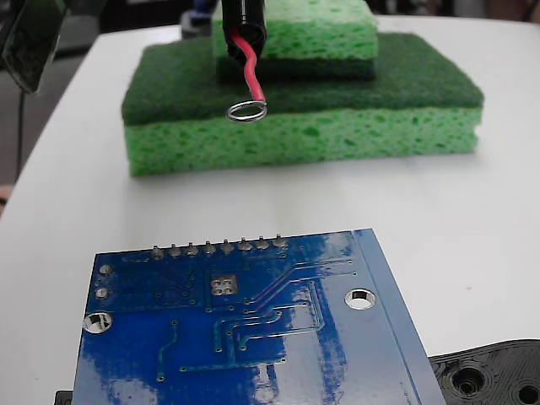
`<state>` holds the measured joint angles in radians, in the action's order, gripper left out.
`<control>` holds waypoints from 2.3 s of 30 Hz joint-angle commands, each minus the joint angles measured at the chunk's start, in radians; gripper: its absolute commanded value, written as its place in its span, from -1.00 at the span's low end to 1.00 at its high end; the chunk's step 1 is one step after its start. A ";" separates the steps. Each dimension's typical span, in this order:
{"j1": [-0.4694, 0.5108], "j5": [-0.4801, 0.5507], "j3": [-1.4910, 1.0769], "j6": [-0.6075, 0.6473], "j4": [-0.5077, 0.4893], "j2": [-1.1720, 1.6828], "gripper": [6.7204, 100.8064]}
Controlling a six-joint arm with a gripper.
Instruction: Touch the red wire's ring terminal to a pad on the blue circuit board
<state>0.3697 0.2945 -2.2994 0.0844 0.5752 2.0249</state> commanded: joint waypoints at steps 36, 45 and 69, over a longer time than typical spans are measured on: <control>0.000 0.003 0.011 -0.003 -0.029 -0.064 0.99; 0.005 0.009 0.046 0.003 -0.026 -0.115 0.99; 0.020 0.017 0.049 0.003 -0.017 -0.137 0.99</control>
<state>0.3896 0.3083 -2.2550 0.0874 0.5599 1.8853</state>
